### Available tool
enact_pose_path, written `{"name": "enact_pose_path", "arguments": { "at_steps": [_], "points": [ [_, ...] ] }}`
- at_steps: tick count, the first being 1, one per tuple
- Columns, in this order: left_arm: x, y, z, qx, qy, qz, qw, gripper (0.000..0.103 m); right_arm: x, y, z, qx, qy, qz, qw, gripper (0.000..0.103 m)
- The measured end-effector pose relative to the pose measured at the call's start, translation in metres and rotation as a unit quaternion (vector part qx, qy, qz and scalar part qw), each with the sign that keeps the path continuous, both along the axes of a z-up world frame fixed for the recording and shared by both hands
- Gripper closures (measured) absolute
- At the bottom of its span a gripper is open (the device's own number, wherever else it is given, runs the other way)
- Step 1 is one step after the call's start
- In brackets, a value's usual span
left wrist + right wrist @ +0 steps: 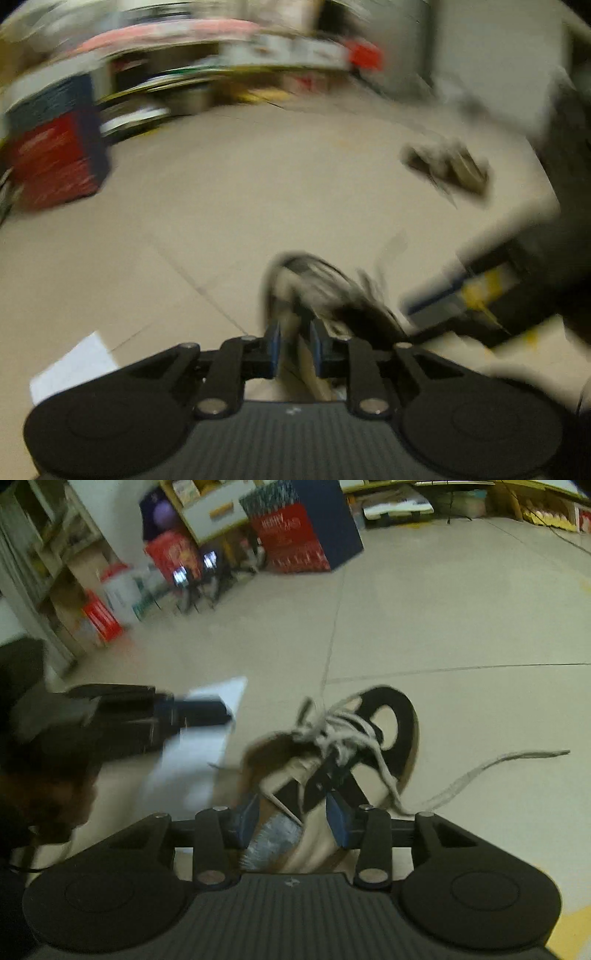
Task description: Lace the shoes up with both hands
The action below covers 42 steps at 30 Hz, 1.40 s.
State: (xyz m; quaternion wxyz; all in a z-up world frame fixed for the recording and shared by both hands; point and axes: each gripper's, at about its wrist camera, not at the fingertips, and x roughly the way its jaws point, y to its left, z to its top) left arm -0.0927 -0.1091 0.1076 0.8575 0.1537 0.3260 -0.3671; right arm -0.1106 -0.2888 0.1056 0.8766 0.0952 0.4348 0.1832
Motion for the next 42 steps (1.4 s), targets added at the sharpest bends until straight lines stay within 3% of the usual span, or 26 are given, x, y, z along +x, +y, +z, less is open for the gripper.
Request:
{"name": "enact_pose_path", "arguments": {
  "at_steps": [2,4,6,9,12,15,17,18,21,23,25,30,32,39,41,42],
  "points": [
    [-0.003,-0.008,-0.004,0.007,0.006,-0.007,0.9999,0.084,-0.001,0.003,-0.006,-0.035,-0.002,0.002,0.999,0.069],
    [0.004,-0.012,-0.006,0.005,0.025,-0.001,0.9997,0.082,-0.003,0.000,-0.011,-0.022,-0.005,0.008,1.000,0.089],
    [0.010,-0.015,-0.007,0.008,0.036,0.004,0.9993,0.077,-0.005,-0.003,-0.011,-0.019,-0.011,0.008,1.000,0.089],
    [0.014,-0.017,-0.004,0.006,0.043,0.004,0.9991,0.077,-0.010,0.002,-0.005,-0.066,-0.034,0.011,0.997,0.091],
    [0.007,-0.021,-0.005,0.006,0.045,0.002,0.9990,0.077,-0.010,-0.013,-0.004,-0.077,-0.037,-0.020,0.996,0.093],
    [0.004,-0.025,-0.008,0.006,0.045,0.004,0.9990,0.077,-0.005,-0.026,-0.008,-0.046,-0.019,-0.025,0.998,0.092],
    [0.003,-0.026,-0.010,0.011,0.045,0.007,0.9989,0.077,0.000,-0.023,-0.008,-0.051,-0.018,-0.014,0.998,0.091],
    [0.003,-0.026,-0.010,0.014,0.045,0.009,0.9989,0.075,0.002,-0.025,-0.008,-0.039,-0.014,-0.016,0.999,0.087],
    [0.006,-0.024,-0.010,0.014,0.048,0.017,0.9986,0.070,0.007,-0.050,-0.007,0.065,0.011,-0.058,0.996,0.076],
    [0.009,-0.023,-0.011,0.010,0.053,0.024,0.9983,0.067,0.012,-0.073,-0.010,0.167,0.029,-0.104,0.980,0.070],
    [0.010,-0.023,-0.011,0.006,0.058,0.027,0.9979,0.066,0.015,-0.092,-0.021,0.262,0.048,-0.154,0.952,0.065],
    [0.007,-0.023,-0.013,0.008,0.058,0.026,0.9980,0.066,0.025,-0.102,-0.057,0.351,0.105,-0.234,0.901,0.063],
    [0.007,-0.023,-0.013,0.008,0.059,0.026,0.9979,0.066,0.026,-0.103,-0.067,0.390,0.109,-0.249,0.880,0.063],
    [0.006,-0.024,-0.012,0.009,0.059,0.026,0.9979,0.066,0.038,-0.101,-0.077,0.400,0.115,-0.290,0.862,0.064],
    [0.006,-0.024,-0.013,0.010,0.058,0.027,0.9979,0.066,0.040,-0.101,-0.074,0.398,0.103,-0.293,0.863,0.066],
    [0.007,-0.024,-0.012,0.009,0.059,0.028,0.9978,0.066,0.041,-0.100,-0.072,0.395,0.096,-0.294,0.865,0.080]
  ]
}}
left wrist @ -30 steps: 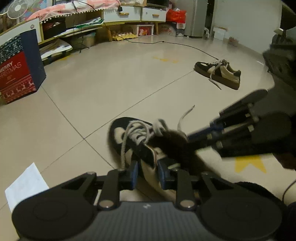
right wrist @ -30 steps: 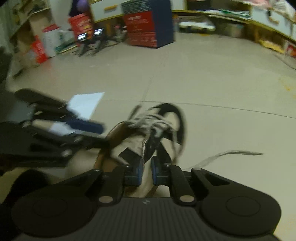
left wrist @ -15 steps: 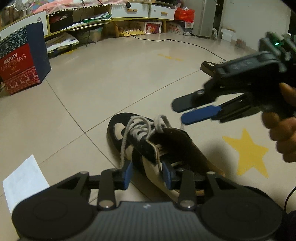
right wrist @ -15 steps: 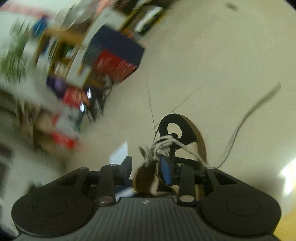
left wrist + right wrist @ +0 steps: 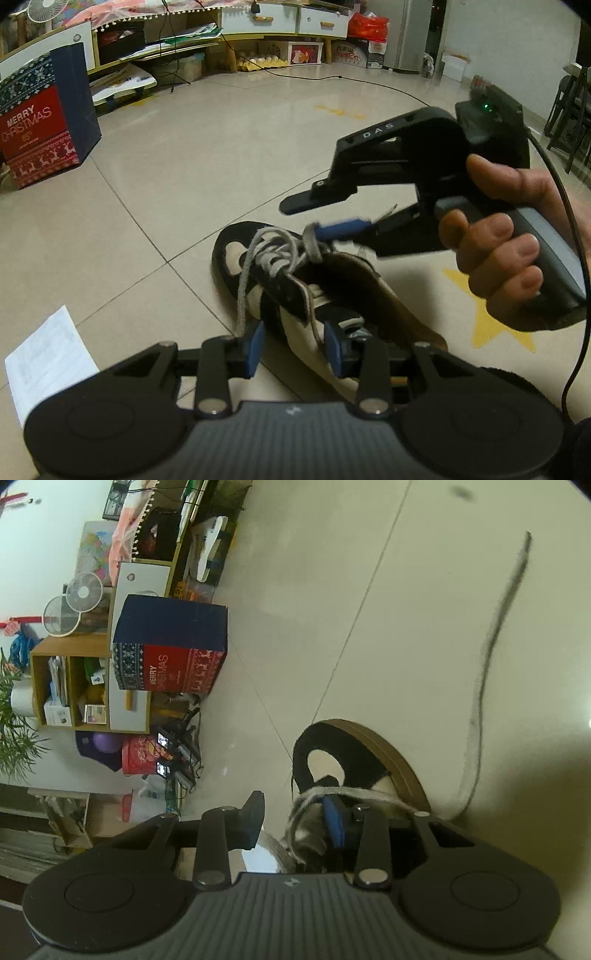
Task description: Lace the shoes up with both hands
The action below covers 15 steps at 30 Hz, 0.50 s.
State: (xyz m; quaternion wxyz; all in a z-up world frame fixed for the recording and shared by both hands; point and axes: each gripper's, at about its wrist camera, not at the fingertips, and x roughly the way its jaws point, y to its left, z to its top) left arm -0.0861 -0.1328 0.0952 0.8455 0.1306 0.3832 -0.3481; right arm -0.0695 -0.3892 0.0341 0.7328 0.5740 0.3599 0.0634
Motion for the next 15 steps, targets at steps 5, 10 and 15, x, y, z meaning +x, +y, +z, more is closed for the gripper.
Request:
{"name": "enact_pose_path", "arguments": {
  "at_steps": [5,10,15],
  "points": [
    [0.000,0.000,0.000,-0.001,-0.002,0.001,1.0000,0.066,-0.006,-0.008,0.017,-0.008,-0.078,-0.036,0.996,0.100],
    [0.001,0.000,0.000,-0.001,-0.001,0.000,1.0000,0.066,0.001,-0.010,0.032,0.043,-0.156,0.001,0.987,0.099],
    [0.002,0.002,0.000,-0.004,0.003,0.002,1.0000,0.066,0.011,-0.004,0.064,0.063,-0.215,0.034,0.974,0.099]
  ]
}}
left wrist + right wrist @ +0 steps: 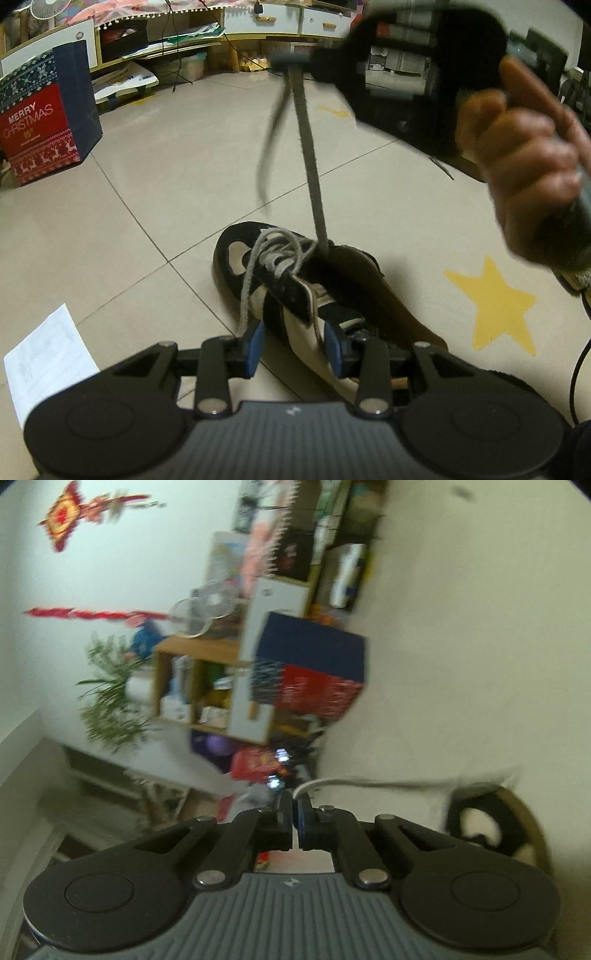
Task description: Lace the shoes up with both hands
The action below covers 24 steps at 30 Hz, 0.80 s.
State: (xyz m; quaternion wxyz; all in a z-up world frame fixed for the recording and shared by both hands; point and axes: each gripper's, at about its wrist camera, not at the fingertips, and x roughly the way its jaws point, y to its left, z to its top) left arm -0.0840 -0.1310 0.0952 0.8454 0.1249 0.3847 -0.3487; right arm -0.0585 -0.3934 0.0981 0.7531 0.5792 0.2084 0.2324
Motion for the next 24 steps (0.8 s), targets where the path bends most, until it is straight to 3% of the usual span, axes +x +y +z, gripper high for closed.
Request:
{"name": "enact_pose_path", "arguments": {
  "at_steps": [7,10,13,15,17,18,19,21,22,24],
  "points": [
    [0.000,0.001,0.002,-0.003,-0.002,-0.003,1.0000,0.066,0.010,0.004,0.058,-0.051,-0.078,0.028,0.995,0.099],
    [0.002,0.004,0.005,-0.006,0.000,0.000,1.0000,0.066,0.013,0.008,0.089,-0.108,-0.124,0.040,0.986,0.099],
    [0.005,0.009,0.010,-0.013,0.002,0.002,0.9999,0.066,0.013,0.018,0.128,-0.201,-0.180,0.059,0.961,0.100],
    [0.006,0.016,0.017,-0.012,-0.008,0.006,0.9999,0.066,0.007,0.032,0.147,-0.282,-0.221,0.081,0.930,0.100],
    [0.007,0.027,0.024,-0.012,-0.017,0.009,0.9998,0.065,-0.002,0.056,0.163,-0.379,-0.268,0.114,0.878,0.100],
    [0.008,0.033,0.027,-0.012,-0.022,0.011,0.9996,0.063,-0.008,0.073,0.166,-0.429,-0.291,0.136,0.844,0.100],
    [0.009,0.040,0.029,-0.006,-0.028,0.017,0.9994,0.060,-0.015,0.094,0.159,-0.487,-0.304,0.162,0.802,0.100],
    [0.012,0.054,0.027,0.011,-0.033,0.035,0.9988,0.059,-0.028,0.138,0.130,-0.605,-0.314,0.215,0.700,0.100],
    [0.013,0.062,0.025,0.021,-0.034,0.045,0.9982,0.059,-0.035,0.156,0.106,-0.659,-0.318,0.237,0.639,0.100],
    [0.015,0.076,0.019,0.033,-0.027,0.062,0.9972,0.059,-0.054,0.181,0.050,-0.756,-0.333,0.272,0.493,0.101]
  ]
}}
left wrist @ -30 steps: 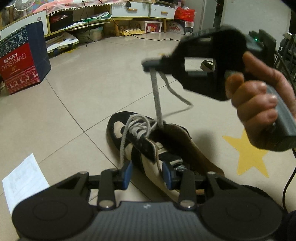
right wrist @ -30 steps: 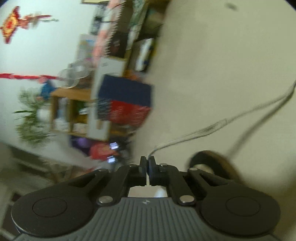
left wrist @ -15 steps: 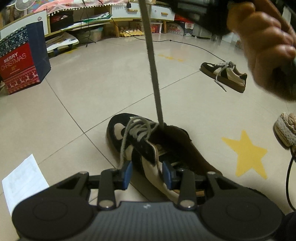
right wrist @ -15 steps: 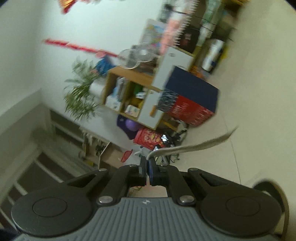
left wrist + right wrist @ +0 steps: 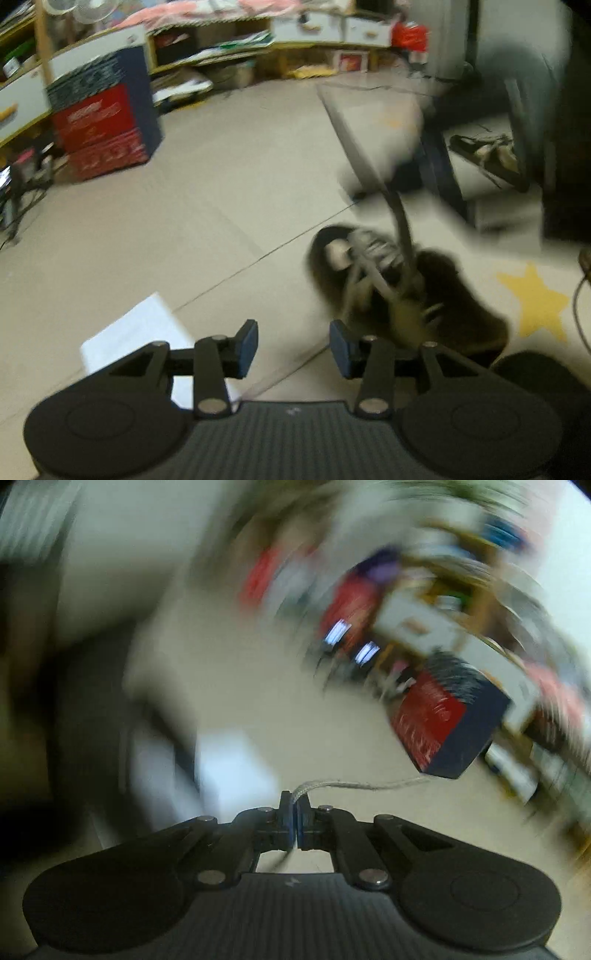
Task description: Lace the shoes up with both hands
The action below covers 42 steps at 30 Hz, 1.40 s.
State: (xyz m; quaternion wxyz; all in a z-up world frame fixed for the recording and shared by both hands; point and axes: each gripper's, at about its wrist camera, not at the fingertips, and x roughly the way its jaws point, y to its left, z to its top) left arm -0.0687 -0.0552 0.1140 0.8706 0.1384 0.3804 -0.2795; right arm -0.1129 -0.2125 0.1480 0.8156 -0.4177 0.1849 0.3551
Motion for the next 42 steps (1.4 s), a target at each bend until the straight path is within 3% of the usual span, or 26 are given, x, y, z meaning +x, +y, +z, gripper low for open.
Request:
{"name": "enact_pose_path", "arguments": {
  "at_steps": [2,5,8,12,16,19,23,26,32,38,42],
  "points": [
    [0.000,0.006,-0.003,0.012,0.000,0.003,0.9999,0.059,-0.014,0.005,-0.043,-0.111,-0.024,0.030,0.993,0.101],
    [-0.004,0.004,-0.002,0.016,-0.009,-0.012,0.9998,0.059,-0.017,0.000,-0.055,-0.140,-0.022,0.021,0.990,0.101],
    [-0.011,-0.007,0.005,0.026,-0.040,-0.054,0.9974,0.059,-0.024,0.004,-0.061,-0.204,-0.040,0.061,0.976,0.101],
    [-0.020,-0.016,0.009,0.063,-0.077,-0.117,0.9881,0.059,-0.040,0.009,-0.054,-0.217,-0.038,0.143,0.965,0.101],
    [-0.027,-0.017,0.010,0.115,-0.119,-0.169,0.9717,0.057,-0.043,0.012,-0.057,-0.255,-0.045,0.178,0.949,0.101],
    [-0.028,-0.018,0.008,0.131,-0.119,-0.190,0.9658,0.057,-0.049,0.012,-0.065,-0.299,-0.055,0.218,0.928,0.101],
    [-0.034,-0.024,0.005,0.139,-0.120,-0.211,0.9600,0.057,-0.053,0.012,-0.061,-0.313,-0.058,0.233,0.919,0.100],
    [-0.041,-0.029,0.004,0.148,-0.127,-0.232,0.9532,0.055,-0.054,0.011,-0.067,-0.339,-0.065,0.247,0.905,0.100],
    [-0.046,-0.043,-0.002,0.142,-0.122,-0.246,0.9509,0.051,-0.047,0.015,-0.056,-0.323,-0.080,0.206,0.920,0.100],
    [-0.045,-0.055,-0.003,0.153,-0.138,-0.225,0.9525,0.051,-0.046,0.025,-0.053,-0.301,-0.076,0.171,0.935,0.100],
    [-0.045,-0.060,-0.012,0.171,-0.128,-0.218,0.9521,0.054,-0.037,0.033,-0.046,-0.252,-0.047,0.115,0.960,0.100]
  ]
}}
